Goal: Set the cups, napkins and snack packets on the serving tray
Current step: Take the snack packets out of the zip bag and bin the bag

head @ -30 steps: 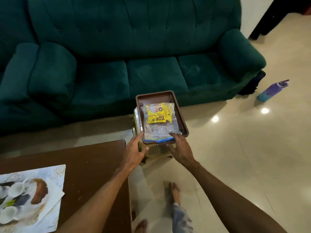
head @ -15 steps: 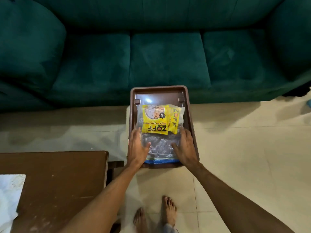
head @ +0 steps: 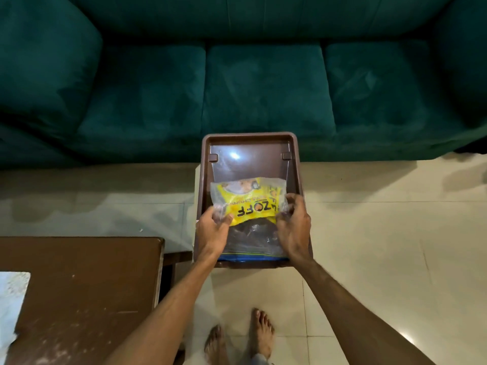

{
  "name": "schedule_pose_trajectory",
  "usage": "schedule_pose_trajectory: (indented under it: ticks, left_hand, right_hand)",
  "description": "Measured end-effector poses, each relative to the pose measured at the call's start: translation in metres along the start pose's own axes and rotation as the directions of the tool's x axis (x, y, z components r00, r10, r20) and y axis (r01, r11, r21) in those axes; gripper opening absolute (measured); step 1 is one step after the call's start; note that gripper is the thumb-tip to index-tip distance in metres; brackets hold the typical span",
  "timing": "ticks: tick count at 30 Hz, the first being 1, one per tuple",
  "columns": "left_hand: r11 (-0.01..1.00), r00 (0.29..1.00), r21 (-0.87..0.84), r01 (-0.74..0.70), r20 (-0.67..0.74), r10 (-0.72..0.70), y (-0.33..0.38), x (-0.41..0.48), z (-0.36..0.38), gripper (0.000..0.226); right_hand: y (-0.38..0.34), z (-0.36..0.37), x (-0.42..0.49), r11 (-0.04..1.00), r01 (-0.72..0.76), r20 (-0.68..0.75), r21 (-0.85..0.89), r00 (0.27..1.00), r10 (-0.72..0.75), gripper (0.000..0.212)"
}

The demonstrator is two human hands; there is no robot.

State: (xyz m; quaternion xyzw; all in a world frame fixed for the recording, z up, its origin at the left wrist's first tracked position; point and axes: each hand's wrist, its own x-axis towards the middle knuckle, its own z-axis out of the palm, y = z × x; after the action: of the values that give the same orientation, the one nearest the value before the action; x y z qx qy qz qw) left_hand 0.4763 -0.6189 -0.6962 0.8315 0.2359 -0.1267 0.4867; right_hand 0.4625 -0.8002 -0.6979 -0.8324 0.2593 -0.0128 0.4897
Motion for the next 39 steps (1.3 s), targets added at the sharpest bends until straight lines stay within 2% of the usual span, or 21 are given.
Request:
schedule_pose_trajectory:
  ticks: [3, 9, 16, 20, 24, 27, 30, 35, 39]
  left_hand:
    - [0.99, 0.999, -0.136, -0.046, -0.009, 0.045, 0.005, -0.015, -0.021, 0.007]
    - [0.942, 0.998, -0.334, 0.018, 0.055, 0.0, 0.017, -0.048, -0.067, 0.016]
    - [0.903, 0.979, -0.398, 0.161, 0.183, -0.094, 0.005, -0.097, -0.136, 0.06]
    - [0.899, 0.968, -0.415, 0.139, 0.247, -0.035, -0.01, -0.136, -0.19, 0.065]
    - [0.877, 0.986, -0.464, 0.128, 0.156, -0.062, -0.04, -0.162, -0.243, 0.071]
    - [0.86, 0.993, -0.497, 0.115, 0.093, -0.079, -0.074, -0.181, -0.291, 0.073]
    - [0.838, 0.995, -0.538, 0.094, 0.036, -0.088, -0.114, -0.2, -0.342, 0.075]
    - [0.808, 0.991, -0.581, 0.091, -0.031, -0.134, -0.184, -0.23, -0.423, 0.074]
    - [0.798, 0.973, -0.583, 0.152, -0.054, -0.226, -0.238, -0.259, -0.491, 0.072]
  right_hand:
    - [-0.012, -0.014, -0.01, 0.996, 0.08, 0.006, 0.028, 0.997, -0.081, 0.041]
    - [-0.035, -0.032, -0.037, 0.983, 0.105, 0.054, 0.151, 0.992, -0.114, 0.035]
    - [-0.069, -0.031, -0.091, 0.966, 0.084, 0.135, 0.244, 0.984, -0.12, 0.029]
    - [-0.092, -0.022, -0.135, 0.96, 0.052, 0.225, 0.276, 0.967, -0.117, 0.026]
    - [-0.113, -0.001, -0.184, 0.966, 0.03, 0.319, 0.258, 0.941, -0.114, 0.032]
    - [-0.134, 0.03, -0.231, 0.973, 0.041, 0.392, 0.225, 0.911, -0.129, 0.027]
    - [-0.151, 0.067, -0.28, 0.98, 0.104, 0.459, 0.167, 0.872, -0.171, 0.024]
    - [-0.168, 0.134, -0.366, 0.982, 0.186, 0.559, 0.019, 0.812, -0.164, 0.041]
    - [-0.193, 0.183, -0.444, 0.979, 0.201, 0.614, -0.015, 0.775, -0.15, 0.035]
